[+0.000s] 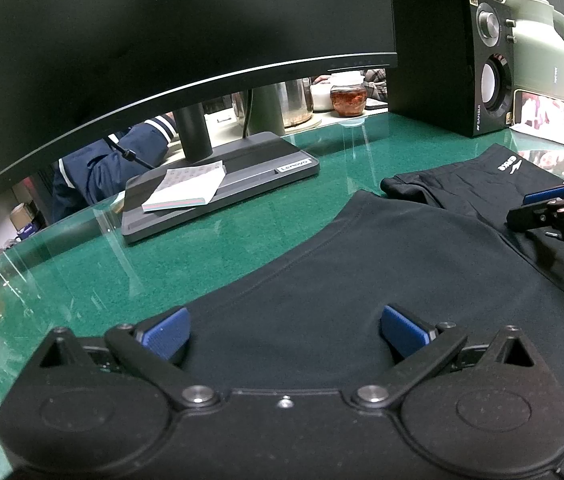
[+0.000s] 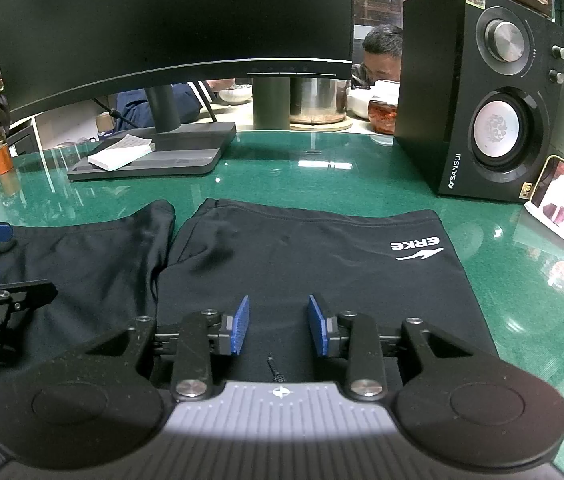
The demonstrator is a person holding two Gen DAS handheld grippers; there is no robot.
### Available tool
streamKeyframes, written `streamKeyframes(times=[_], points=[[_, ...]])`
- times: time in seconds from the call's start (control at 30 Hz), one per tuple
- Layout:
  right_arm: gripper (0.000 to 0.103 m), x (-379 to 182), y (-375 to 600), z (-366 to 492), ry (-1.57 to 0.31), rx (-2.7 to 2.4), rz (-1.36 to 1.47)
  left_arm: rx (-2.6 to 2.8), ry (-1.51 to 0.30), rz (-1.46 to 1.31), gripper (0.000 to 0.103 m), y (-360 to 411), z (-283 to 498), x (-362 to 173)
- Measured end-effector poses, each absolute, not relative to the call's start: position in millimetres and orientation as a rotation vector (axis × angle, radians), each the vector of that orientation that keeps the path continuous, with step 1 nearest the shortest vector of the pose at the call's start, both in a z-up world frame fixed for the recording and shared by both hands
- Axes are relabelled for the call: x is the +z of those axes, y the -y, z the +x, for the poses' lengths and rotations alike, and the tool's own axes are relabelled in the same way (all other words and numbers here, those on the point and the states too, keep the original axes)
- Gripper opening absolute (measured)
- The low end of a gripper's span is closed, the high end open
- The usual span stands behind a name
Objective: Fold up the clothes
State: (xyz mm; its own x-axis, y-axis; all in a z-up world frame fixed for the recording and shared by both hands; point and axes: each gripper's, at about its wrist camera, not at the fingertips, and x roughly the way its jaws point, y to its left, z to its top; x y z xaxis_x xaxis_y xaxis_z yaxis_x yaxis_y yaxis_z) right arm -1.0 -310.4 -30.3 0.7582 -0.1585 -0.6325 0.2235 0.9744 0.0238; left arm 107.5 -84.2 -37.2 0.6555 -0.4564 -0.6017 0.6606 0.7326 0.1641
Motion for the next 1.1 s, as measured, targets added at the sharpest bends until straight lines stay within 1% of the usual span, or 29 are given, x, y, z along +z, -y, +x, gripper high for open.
streamKeyframes(times=[1.1], points=[[0.034,-30.6,311.2,-1.1,-0.679,-0.207,0.103,-0.650,-0.558,0.398,0.103,84.8,106.1,-37.5]])
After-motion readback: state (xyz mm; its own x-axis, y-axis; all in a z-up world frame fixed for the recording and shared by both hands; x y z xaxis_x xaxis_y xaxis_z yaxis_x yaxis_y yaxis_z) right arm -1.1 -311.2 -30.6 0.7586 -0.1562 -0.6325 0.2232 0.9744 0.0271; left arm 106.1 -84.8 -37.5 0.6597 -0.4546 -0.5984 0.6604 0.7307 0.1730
